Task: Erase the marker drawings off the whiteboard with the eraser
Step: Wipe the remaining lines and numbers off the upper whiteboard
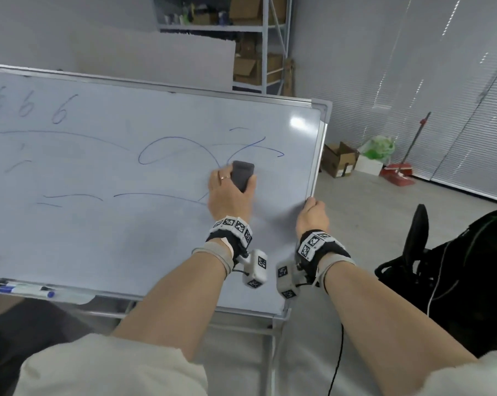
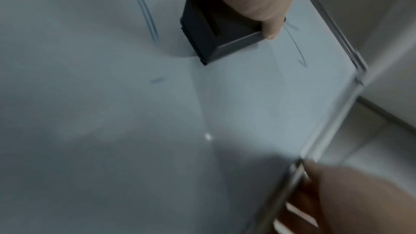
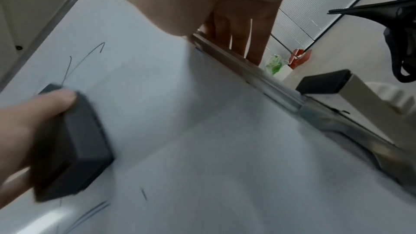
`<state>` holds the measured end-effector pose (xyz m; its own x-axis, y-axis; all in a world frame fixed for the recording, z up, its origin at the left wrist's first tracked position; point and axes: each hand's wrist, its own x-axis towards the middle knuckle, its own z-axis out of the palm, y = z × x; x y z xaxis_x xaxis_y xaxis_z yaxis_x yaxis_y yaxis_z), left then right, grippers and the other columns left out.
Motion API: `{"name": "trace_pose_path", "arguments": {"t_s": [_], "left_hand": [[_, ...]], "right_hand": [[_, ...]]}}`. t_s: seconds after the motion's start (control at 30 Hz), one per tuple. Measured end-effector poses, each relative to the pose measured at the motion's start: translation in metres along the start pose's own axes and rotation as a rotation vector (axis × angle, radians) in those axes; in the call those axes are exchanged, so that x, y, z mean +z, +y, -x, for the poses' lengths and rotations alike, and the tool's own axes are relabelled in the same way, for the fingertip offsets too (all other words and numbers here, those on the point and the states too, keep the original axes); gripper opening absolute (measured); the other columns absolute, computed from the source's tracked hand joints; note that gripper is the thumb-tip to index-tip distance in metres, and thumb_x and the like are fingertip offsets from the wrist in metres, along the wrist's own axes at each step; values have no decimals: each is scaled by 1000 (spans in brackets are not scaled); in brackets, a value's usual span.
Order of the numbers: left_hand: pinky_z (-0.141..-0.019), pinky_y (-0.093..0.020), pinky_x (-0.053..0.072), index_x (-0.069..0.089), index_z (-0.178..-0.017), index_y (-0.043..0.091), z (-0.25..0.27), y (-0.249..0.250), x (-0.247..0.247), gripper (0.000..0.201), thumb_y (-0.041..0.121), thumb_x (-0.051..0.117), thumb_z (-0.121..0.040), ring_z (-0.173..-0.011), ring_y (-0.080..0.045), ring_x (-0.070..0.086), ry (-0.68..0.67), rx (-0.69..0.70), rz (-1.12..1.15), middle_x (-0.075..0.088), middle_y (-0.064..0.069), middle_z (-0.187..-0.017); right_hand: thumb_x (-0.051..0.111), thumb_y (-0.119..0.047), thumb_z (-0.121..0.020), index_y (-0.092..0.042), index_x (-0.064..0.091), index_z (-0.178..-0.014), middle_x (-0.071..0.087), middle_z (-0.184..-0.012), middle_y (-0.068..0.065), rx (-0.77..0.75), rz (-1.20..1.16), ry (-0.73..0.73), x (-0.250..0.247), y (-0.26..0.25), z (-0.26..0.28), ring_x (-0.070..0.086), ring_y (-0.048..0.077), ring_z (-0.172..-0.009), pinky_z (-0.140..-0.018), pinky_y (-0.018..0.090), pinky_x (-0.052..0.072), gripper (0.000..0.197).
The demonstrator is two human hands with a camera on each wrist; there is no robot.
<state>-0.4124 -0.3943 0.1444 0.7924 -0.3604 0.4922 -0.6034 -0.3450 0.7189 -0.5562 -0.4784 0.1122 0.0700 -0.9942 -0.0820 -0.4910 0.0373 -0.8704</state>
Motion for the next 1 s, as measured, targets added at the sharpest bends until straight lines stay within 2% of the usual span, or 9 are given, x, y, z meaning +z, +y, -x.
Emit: {"name": "trace_pose_path", "arguments": {"t_s": [0.07,0.13,0.33,0.47,0.63,0.77,1.0], "left_hand": [[-78,-41,56,58,-120,25,-15,-17,-12,53,59,62,-79,-110,-19,58,45,-78,-23,50,5,-120],[-76,-39,55,58,-119,26,-17,-28,-17,54,60,61,-78,-107,-19,59,41,-90,-44,50,6,-120],[-76,-37,55,55,-115,24,21,-38,1,53,60,65,-77,-105,-20,61,-44,-134,-6,52,7,-117],[-76,-37,55,53,-112,20,57,-54,12,53,58,67,-78,-100,-21,63,-127,-178,52,51,6,-118],[-77,-35,53,53,-113,18,57,-54,9,53,58,66,-80,-100,-20,62,-148,-173,29,51,6,-118],[-71,-37,51,53,-115,18,59,-56,-2,53,58,63,-82,-107,-23,60,-65,-196,-25,51,3,-119],[-76,-40,54,60,-111,15,9,-25,-27,52,59,61,-83,-109,-23,59,30,-175,-44,51,1,-123]], "right_hand": [[20,-39,-105,-4,45,-120,61,-119,24,-1,29,-5,2,0,-1,57,42,-110,-90,43,41,45],[20,-38,-105,-4,45,-121,60,-120,25,-1,41,6,3,0,-3,57,43,-110,-90,43,41,45],[18,-39,-105,-7,43,-117,63,-110,23,-21,124,55,5,11,-6,60,43,-100,-80,43,41,42],[18,-43,-104,-10,43,-116,64,-106,21,-25,178,52,3,15,-7,60,42,-98,-79,43,41,43],[18,-43,-103,-10,42,-116,64,-105,21,-48,167,44,3,12,-9,61,42,-96,-82,45,45,43],[20,-40,-104,-8,43,-115,64,-105,22,-64,158,41,2,12,-1,60,42,-96,-78,43,42,41],[20,-37,-105,-7,42,-114,65,-102,23,-81,203,125,-1,12,19,61,43,-93,-74,42,39,38]]}}
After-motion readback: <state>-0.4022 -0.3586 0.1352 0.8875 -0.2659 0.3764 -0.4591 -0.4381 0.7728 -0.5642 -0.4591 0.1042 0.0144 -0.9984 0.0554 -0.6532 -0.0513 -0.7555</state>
